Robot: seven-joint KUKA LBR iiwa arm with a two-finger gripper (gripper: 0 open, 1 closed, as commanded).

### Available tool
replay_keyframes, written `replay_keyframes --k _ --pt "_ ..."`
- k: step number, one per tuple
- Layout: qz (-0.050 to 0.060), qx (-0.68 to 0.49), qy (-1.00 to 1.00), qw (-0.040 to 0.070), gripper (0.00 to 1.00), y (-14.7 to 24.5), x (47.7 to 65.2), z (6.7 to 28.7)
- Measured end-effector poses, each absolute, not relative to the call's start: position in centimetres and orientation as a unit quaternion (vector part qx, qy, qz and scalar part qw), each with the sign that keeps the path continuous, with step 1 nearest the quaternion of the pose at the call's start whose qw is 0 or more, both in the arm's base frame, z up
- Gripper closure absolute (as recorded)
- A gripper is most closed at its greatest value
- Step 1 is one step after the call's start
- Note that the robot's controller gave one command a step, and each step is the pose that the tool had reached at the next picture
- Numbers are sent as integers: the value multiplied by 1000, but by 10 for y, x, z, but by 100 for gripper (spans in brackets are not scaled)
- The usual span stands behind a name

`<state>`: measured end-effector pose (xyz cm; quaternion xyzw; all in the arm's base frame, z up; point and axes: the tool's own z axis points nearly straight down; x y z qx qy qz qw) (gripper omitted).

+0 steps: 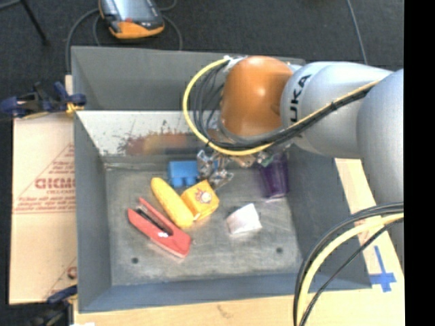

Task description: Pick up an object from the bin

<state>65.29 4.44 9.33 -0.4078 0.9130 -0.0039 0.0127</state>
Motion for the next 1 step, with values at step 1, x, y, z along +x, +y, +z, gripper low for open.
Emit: replay_keyframes --k 1 --pt "-2 -407 914 6 0 43 649 88"
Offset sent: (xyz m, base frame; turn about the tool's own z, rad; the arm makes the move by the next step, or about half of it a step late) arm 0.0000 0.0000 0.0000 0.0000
